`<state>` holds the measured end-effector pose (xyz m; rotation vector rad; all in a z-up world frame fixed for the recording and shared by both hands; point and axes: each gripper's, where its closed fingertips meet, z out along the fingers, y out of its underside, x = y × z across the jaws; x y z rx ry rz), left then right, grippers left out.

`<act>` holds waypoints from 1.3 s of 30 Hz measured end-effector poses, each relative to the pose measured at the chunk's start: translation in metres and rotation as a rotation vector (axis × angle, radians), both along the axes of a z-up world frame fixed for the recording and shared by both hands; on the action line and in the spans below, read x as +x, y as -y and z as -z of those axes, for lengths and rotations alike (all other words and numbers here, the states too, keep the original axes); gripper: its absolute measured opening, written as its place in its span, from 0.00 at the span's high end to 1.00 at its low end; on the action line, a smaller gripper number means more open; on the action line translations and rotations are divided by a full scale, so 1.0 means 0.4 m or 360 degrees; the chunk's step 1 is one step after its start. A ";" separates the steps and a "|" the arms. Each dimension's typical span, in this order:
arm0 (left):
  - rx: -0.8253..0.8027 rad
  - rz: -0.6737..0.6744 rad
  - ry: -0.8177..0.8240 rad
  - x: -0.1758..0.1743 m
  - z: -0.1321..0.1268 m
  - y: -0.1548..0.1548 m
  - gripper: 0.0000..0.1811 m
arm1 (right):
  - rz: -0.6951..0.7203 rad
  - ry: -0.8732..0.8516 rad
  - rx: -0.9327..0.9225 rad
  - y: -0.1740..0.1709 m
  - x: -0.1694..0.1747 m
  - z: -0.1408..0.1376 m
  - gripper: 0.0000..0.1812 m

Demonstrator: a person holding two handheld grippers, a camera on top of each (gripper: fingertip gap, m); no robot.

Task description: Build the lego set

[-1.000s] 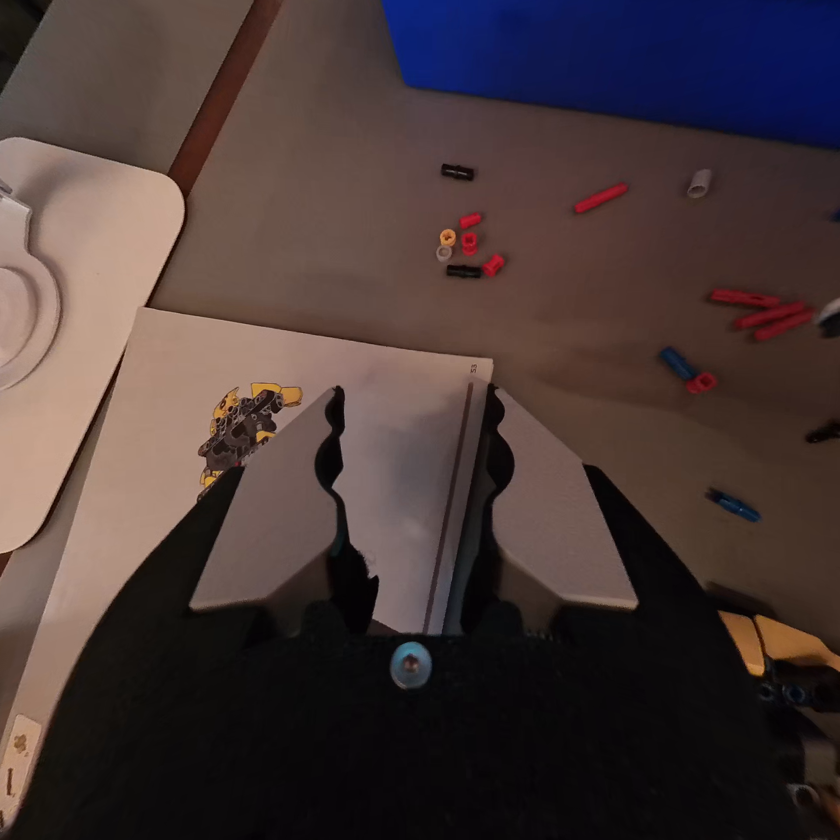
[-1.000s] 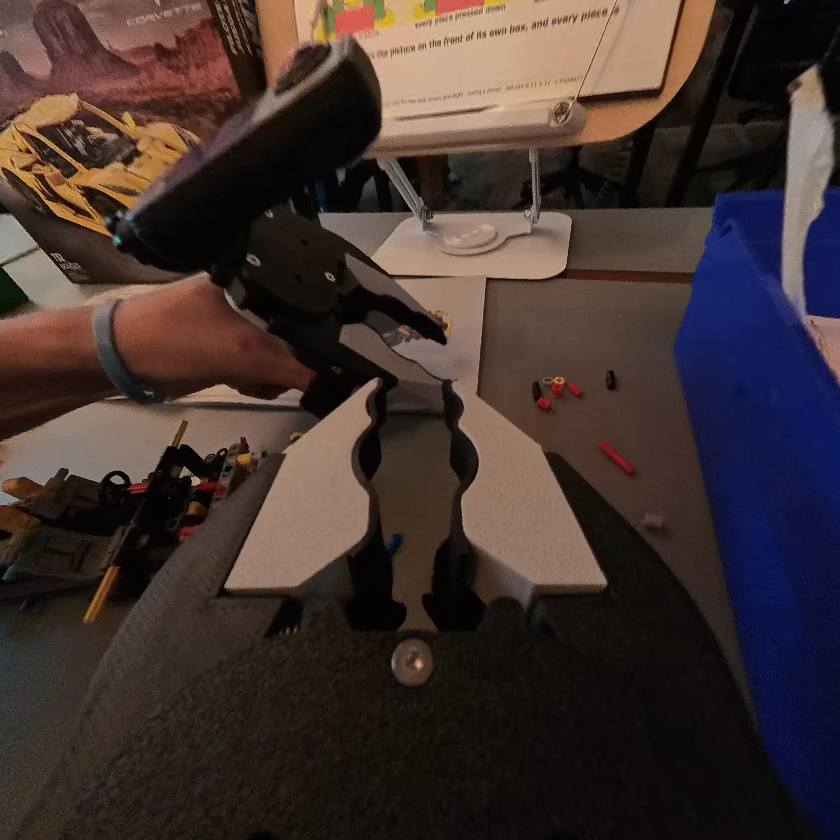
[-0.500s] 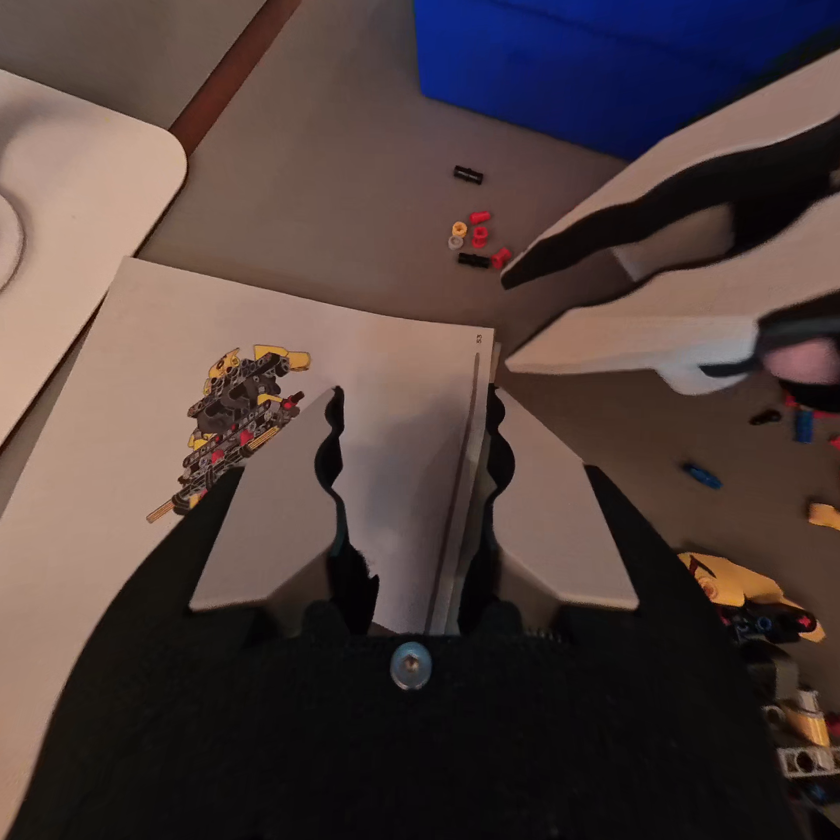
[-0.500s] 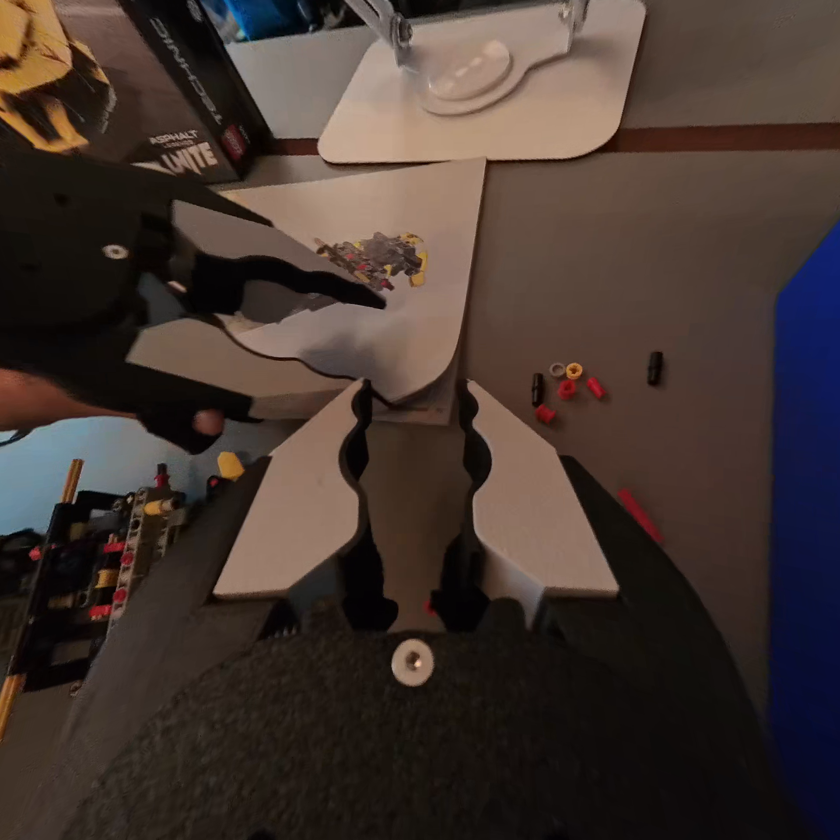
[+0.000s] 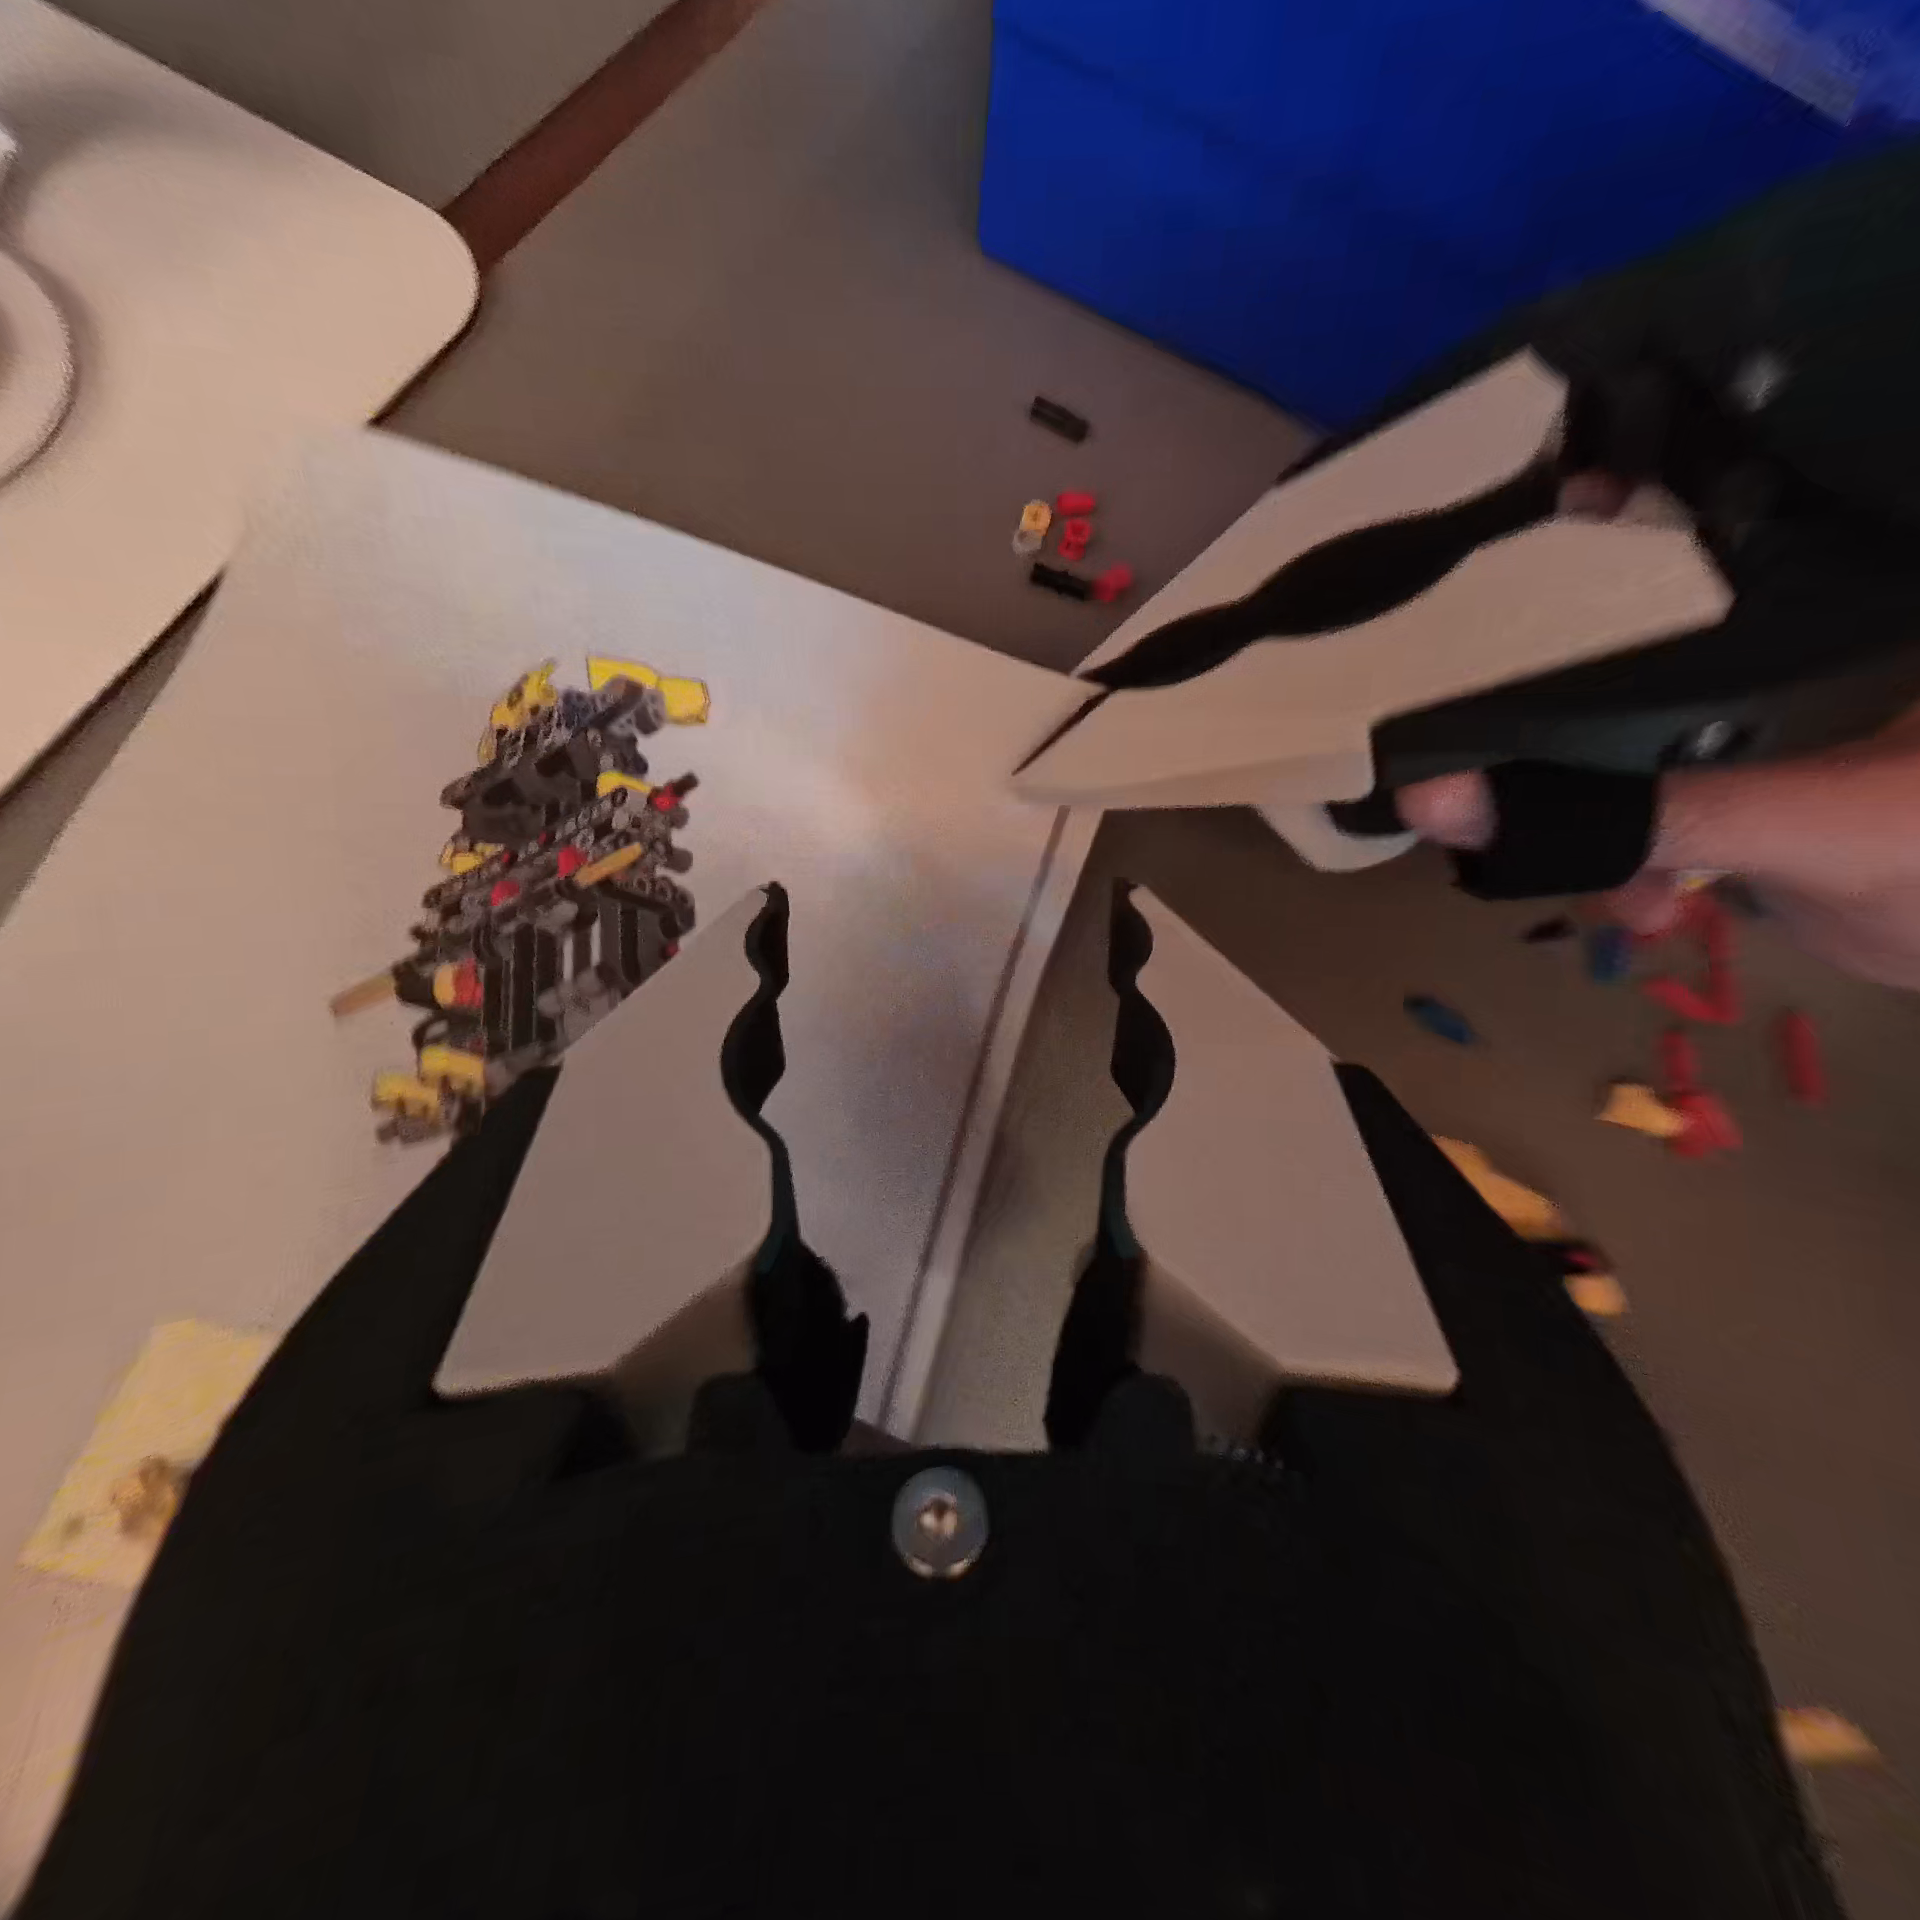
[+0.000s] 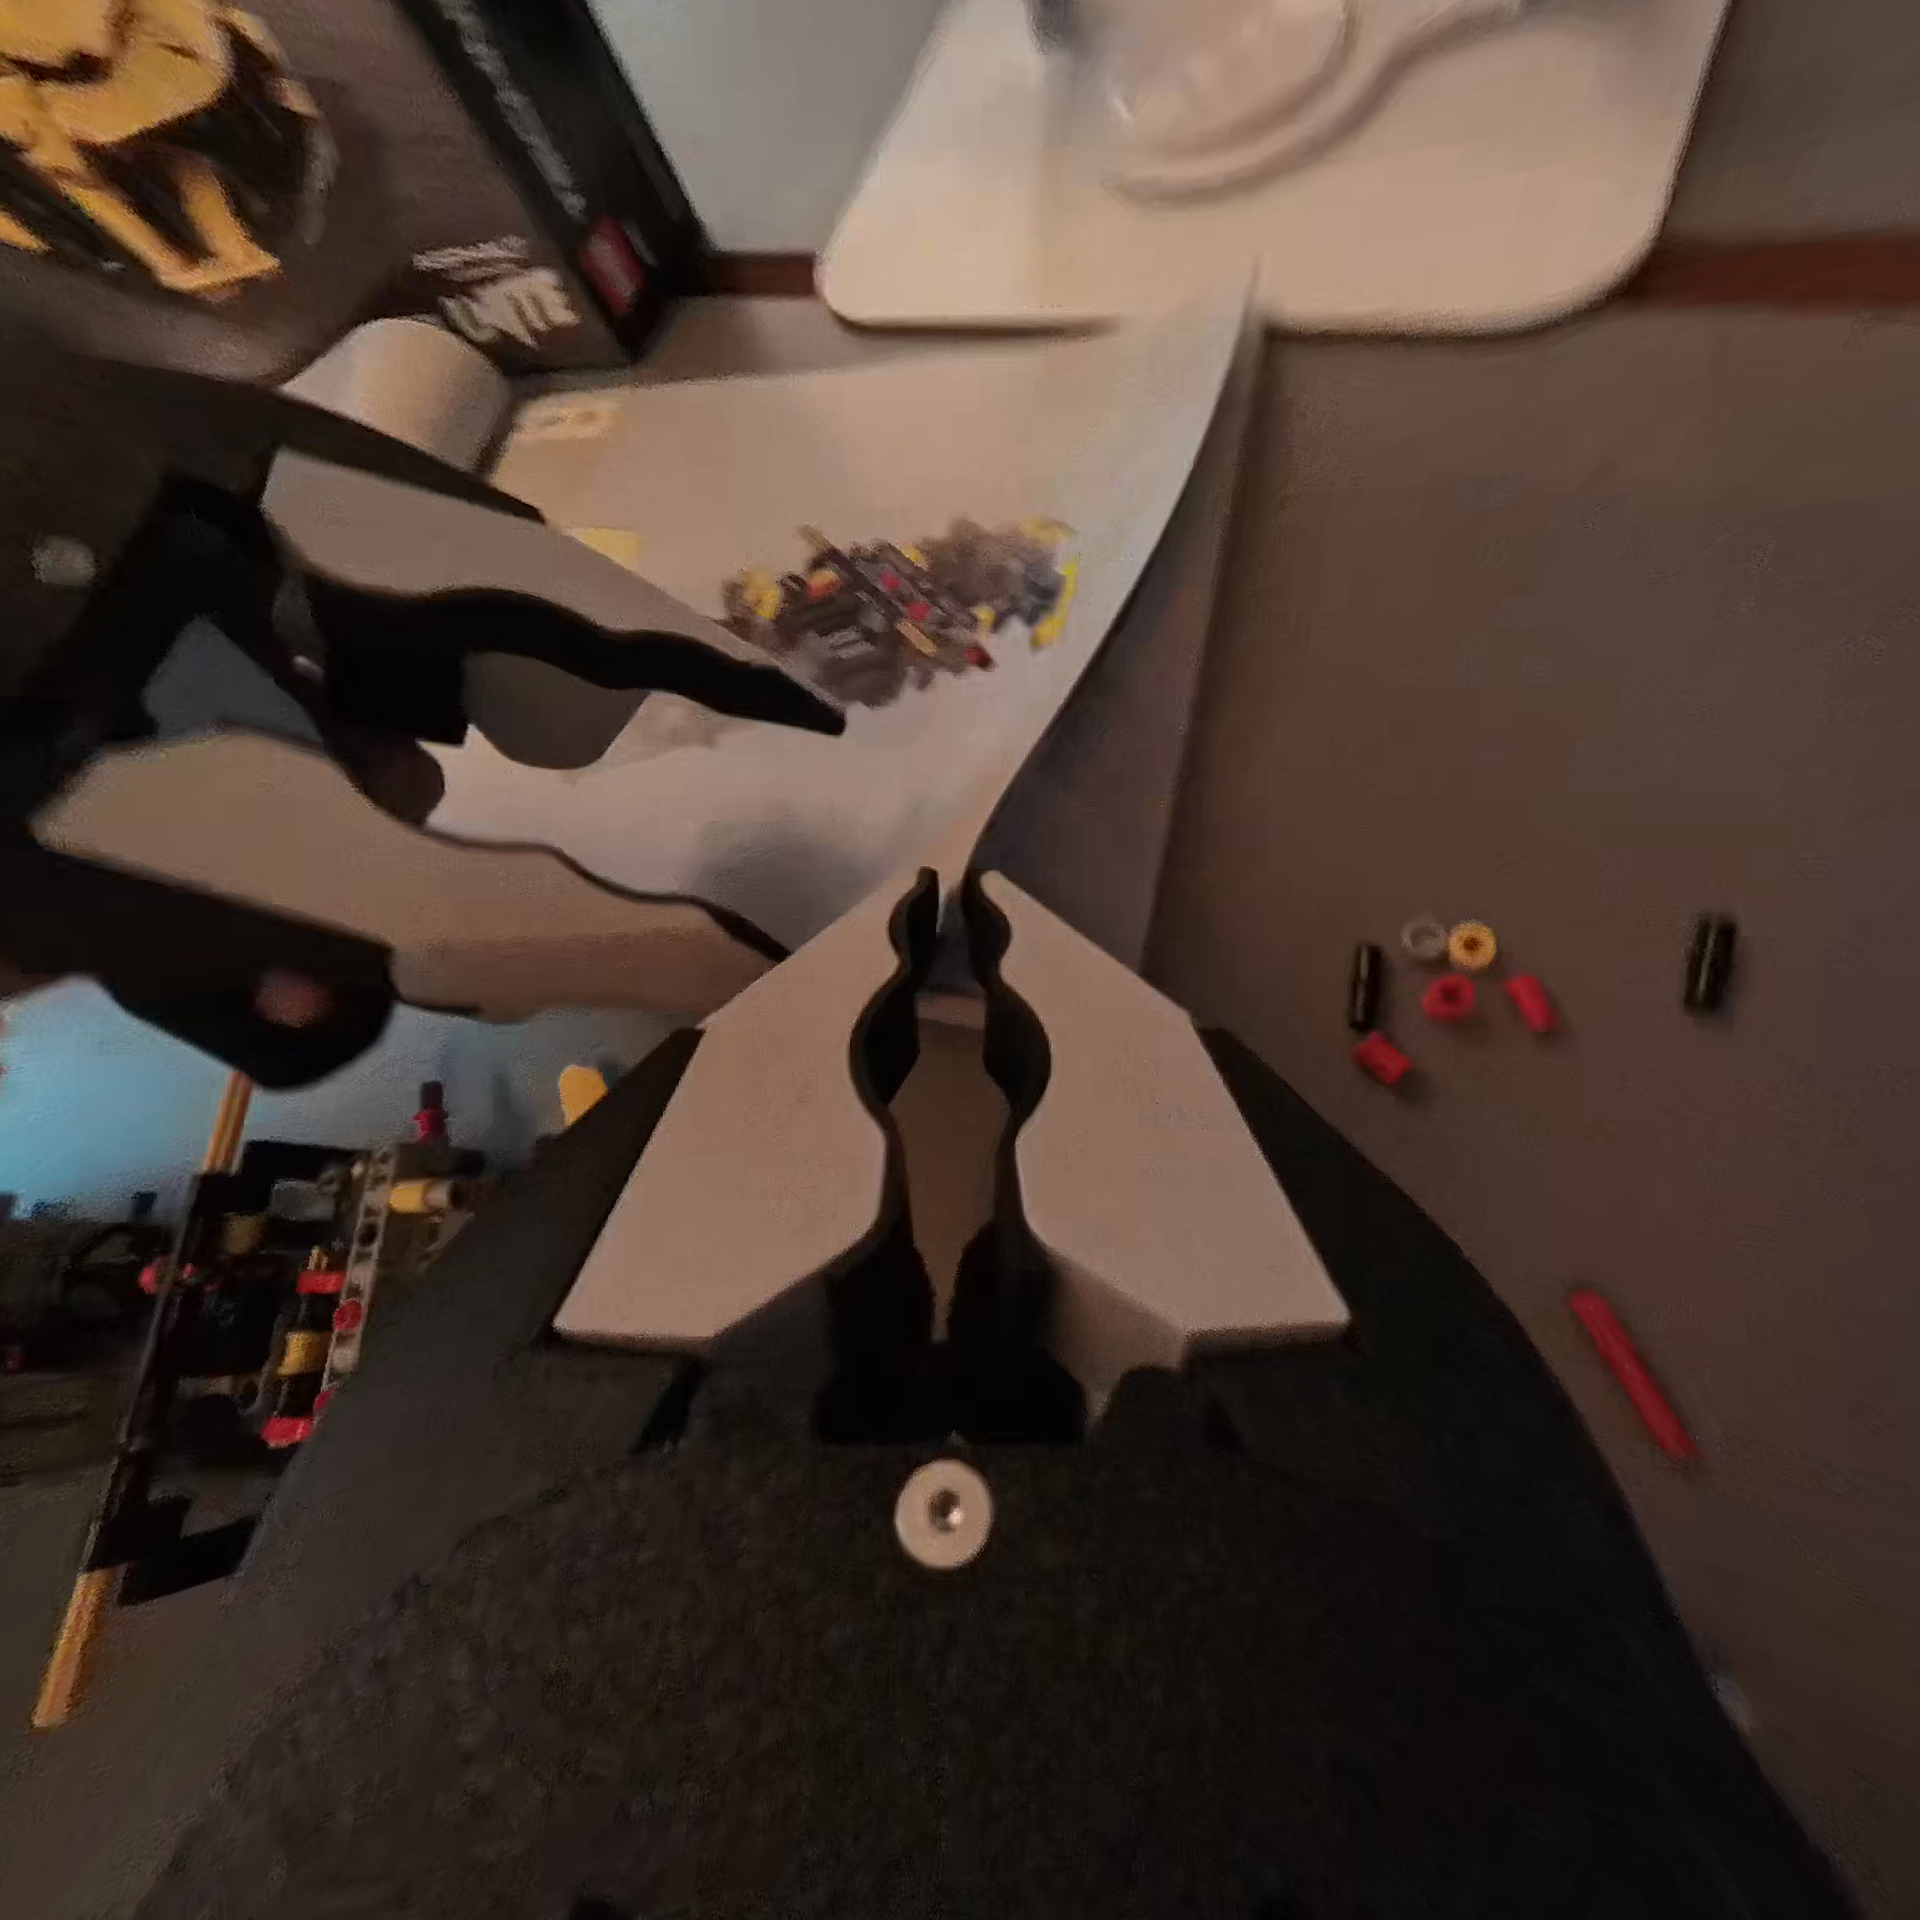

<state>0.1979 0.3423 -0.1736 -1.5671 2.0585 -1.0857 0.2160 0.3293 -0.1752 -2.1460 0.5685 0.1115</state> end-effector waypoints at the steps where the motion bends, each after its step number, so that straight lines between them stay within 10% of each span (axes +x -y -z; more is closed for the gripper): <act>1: -0.0144 -0.0045 0.0004 -0.013 -0.031 -0.009 0.65 | -0.0045 0.0124 0.0024 -0.008 -0.013 -0.022 0.98; 7: -0.1072 -0.0300 -0.0009 -0.043 -0.158 -0.102 0.68 | -0.0429 0.0899 -0.0071 -0.078 -0.162 -0.094 1.00; 9: -0.1150 -0.0325 -0.0041 -0.052 -0.143 -0.121 0.89 | -0.0458 0.1005 -0.0107 -0.099 -0.188 -0.093 1.00; 18: -0.1497 -0.0164 0.0108 -0.099 -0.177 -0.152 0.99 | -0.0485 -0.0108 0.0312 -0.163 -0.179 -0.150 0.51; 39: -0.1501 0.0095 0.0262 -0.142 -0.223 -0.130 0.99 | -0.0783 -0.0563 0.0487 -0.207 -0.184 -0.125 0.68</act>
